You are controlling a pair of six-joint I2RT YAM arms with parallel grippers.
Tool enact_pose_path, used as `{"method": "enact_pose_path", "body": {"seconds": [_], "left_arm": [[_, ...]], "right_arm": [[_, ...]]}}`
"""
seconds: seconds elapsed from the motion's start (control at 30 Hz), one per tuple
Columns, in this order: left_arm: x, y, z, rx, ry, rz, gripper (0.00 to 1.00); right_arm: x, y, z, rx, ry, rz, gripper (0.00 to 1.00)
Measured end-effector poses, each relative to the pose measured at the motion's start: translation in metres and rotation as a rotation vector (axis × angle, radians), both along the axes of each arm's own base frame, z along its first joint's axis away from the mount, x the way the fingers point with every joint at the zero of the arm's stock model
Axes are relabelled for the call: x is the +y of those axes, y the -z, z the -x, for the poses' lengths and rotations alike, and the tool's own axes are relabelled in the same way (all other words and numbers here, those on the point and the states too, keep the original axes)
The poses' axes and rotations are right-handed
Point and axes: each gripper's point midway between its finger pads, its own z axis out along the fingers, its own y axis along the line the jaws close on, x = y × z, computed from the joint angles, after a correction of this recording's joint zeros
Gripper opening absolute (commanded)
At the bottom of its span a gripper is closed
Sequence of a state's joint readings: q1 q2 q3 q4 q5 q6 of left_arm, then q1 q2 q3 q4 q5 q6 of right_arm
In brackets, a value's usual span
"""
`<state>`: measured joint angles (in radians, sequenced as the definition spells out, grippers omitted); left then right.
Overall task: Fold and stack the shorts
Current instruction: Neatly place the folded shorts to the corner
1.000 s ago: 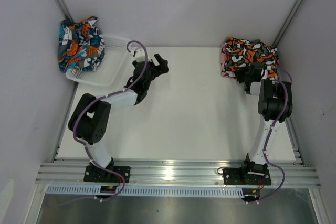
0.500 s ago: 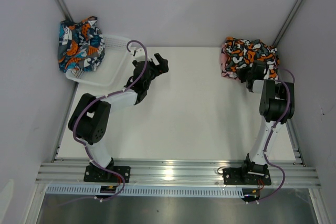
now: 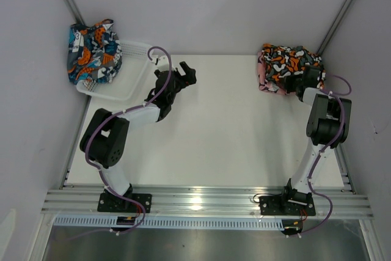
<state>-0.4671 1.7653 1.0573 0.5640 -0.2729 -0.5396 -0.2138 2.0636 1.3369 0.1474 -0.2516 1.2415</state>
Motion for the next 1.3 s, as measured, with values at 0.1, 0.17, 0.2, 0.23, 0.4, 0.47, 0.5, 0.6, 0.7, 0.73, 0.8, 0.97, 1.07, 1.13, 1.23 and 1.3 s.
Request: {"method": "enact_pose_path", "body": {"seconds": [0.1,0.17,0.2,0.23,0.4,0.47,0.5,0.6,0.7,0.73,0.8,0.97,1.07,1.13,1.23,1.3], "left_arm": [[0.000,0.000,0.000,0.000,0.000,0.000,0.99],[0.000,0.000,-0.001,0.000,0.000,-0.001,0.99],[0.000,-0.001,-0.001,0.000,0.000,-0.001,0.99],[0.000,-0.001,-0.001,0.000,0.000,-0.001,0.99],[-0.002,-0.001,-0.002,-0.001,0.002,-0.001,0.99],[-0.002,0.000,-0.002,0.001,0.002,-0.001,0.99],[-0.002,0.000,-0.002,0.002,0.002,-0.002,0.99],[-0.003,0.002,-0.003,0.004,0.002,-0.003,0.99],[-0.003,0.003,-0.003,0.008,0.002,-0.005,0.99],[-0.003,0.002,-0.003,0.007,0.002,-0.005,0.99],[-0.003,0.003,-0.003,0.008,0.002,-0.006,0.99],[-0.004,0.002,-0.003,0.009,0.004,-0.007,0.99],[-0.004,0.002,-0.003,0.009,0.004,-0.007,0.99],[-0.004,0.002,-0.003,0.011,0.005,-0.009,0.99],[-0.004,0.003,-0.003,0.014,0.005,-0.011,0.99],[-0.004,0.004,-0.002,0.015,0.006,-0.016,0.99]], "right_arm": [[0.001,0.001,0.004,0.020,-0.008,-0.005,0.00],[0.001,-0.001,0.007,0.028,-0.011,-0.002,0.00],[0.001,-0.003,0.009,0.028,-0.012,0.002,0.00],[0.001,-0.007,0.011,0.027,-0.013,0.006,0.00],[0.003,-0.013,0.024,0.018,-0.017,0.023,0.00],[0.005,0.001,0.031,0.046,-0.021,0.020,0.00],[0.006,0.011,0.035,0.067,-0.022,0.018,0.00],[0.009,0.039,0.041,0.129,-0.029,0.011,0.00],[0.013,0.066,0.044,0.183,-0.046,0.014,0.12],[0.016,0.068,0.044,0.184,-0.055,0.011,0.22],[0.017,0.065,0.041,0.173,-0.068,0.029,0.36],[0.014,0.050,0.043,0.167,-0.067,0.102,0.53],[0.008,0.030,0.048,0.165,-0.051,0.164,0.66],[0.004,0.010,0.049,0.135,-0.033,0.199,0.66],[0.001,-0.029,0.046,0.000,-0.022,0.244,0.67],[0.001,-0.049,0.043,-0.074,-0.023,0.262,0.68]]}}
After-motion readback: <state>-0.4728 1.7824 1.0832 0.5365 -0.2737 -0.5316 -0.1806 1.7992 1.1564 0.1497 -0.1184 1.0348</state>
